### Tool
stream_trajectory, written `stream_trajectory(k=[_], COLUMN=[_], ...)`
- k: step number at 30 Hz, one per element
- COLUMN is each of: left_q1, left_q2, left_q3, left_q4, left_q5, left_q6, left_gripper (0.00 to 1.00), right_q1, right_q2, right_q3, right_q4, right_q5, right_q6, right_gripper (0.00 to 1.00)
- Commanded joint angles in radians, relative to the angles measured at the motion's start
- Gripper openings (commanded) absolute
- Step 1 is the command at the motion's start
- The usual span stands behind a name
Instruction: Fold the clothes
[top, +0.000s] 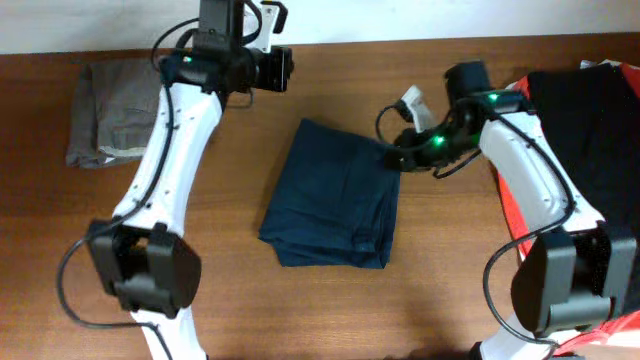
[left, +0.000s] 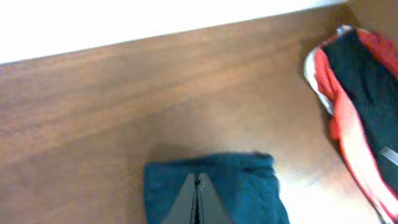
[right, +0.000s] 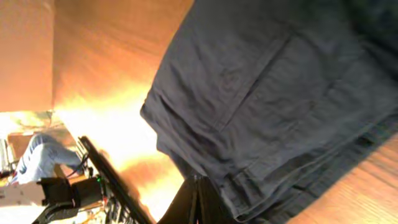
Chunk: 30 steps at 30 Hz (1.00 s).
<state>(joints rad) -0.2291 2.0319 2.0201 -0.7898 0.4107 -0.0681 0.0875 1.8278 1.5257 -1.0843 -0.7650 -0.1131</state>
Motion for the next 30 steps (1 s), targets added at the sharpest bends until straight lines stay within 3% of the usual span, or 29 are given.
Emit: stream_trajectory(k=[1, 5, 10, 13, 15, 17, 19, 24, 25, 27, 30], left_q1=[-0.027, -0.087, -0.119, -0.056, -0.030, -0.030, -0.030, -0.030, -0.030, -0.030, -0.030], left_q2=[0.131, 0.294, 0.449, 0.343, 0.149, 0.118, 0.122, 0.122, 0.122, 0.122, 0.122], left_q3=[-0.068, -0.105, -0.105, -0.005, 0.020, 0.019, -0.037, -0.323, -0.430, -0.578, -0.704], left_q4=[-0.090, -0.078, -0.052, -0.081, -0.149, -0.286, -0.394, -0.374, -0.318, -0.183, -0.047], left_q5=[0.094, 0.148, 0.033, 0.064, 0.078, 0.075, 0.122, 0.147, 0.147, 0.147, 0.143], left_q6=[0.014, 0.034, 0.066, 0.072, 0.078, 0.090, 0.150, 0.171, 0.171, 0.143, 0.130], left_gripper=[0.00, 0.01, 0.01, 0.01, 0.01, 0.00, 0.01, 0.01, 0.01, 0.01, 0.00], right_q1=[-0.002, -0.002, -0.005, -0.026, -0.002, 0.035, 0.096, 0.173, 0.173, 0.173, 0.173], right_q2=[0.055, 0.186, 0.276, 0.179, 0.055, 0.041, 0.043, 0.043, 0.044, 0.044, 0.044], right_q3=[-0.089, -0.225, -0.220, -0.082, -0.020, -0.023, -0.071, -0.397, -0.502, -0.606, -0.626], right_q4=[0.116, 0.405, 0.442, 0.251, 0.017, -0.092, -0.088, 0.194, 0.330, 0.446, 0.465], right_q5=[-0.010, -0.001, 0.089, 0.081, 0.057, 0.058, 0.060, 0.063, 0.082, 0.151, 0.147], right_q6=[0.000, 0.122, 0.121, 0.110, 0.087, 0.080, 0.068, 0.153, 0.201, 0.307, 0.310], right_gripper=[0.04, 0.04, 0.04, 0.04, 0.04, 0.04, 0.04, 0.04, 0.04, 0.04, 0.04])
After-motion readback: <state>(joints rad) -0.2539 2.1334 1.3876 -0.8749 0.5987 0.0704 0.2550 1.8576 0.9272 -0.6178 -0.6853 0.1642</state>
